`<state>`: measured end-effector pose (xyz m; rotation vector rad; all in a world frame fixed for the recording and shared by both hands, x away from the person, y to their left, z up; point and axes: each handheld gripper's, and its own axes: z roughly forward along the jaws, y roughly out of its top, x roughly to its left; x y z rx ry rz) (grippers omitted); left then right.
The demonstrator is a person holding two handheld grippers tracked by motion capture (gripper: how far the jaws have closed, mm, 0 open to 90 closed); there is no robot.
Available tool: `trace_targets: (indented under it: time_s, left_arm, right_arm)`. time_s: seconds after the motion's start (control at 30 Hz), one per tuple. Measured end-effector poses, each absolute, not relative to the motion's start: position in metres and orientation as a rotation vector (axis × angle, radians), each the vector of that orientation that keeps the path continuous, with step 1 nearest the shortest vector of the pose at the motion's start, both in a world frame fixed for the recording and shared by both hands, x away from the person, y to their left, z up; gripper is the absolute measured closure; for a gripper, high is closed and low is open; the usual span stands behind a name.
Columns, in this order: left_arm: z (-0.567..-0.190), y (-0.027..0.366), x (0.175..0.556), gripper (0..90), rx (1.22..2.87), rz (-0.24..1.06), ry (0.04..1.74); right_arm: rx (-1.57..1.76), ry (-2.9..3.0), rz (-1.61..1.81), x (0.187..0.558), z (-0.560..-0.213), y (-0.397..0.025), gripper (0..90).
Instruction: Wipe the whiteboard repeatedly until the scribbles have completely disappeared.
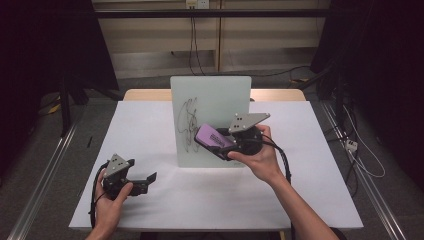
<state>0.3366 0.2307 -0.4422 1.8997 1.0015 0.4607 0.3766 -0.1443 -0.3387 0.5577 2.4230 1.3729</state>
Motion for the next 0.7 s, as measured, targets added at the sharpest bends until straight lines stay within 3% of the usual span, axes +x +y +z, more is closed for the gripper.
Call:
trace_targets:
  time_s: [0.7]
  left_arm:
    - [-0.442,0.231,0.337,5.0,1.901,0.451,0.996]
  right_arm:
    - [0.547,2.333,1.352,0.401,-0.314,-0.125,42.0]
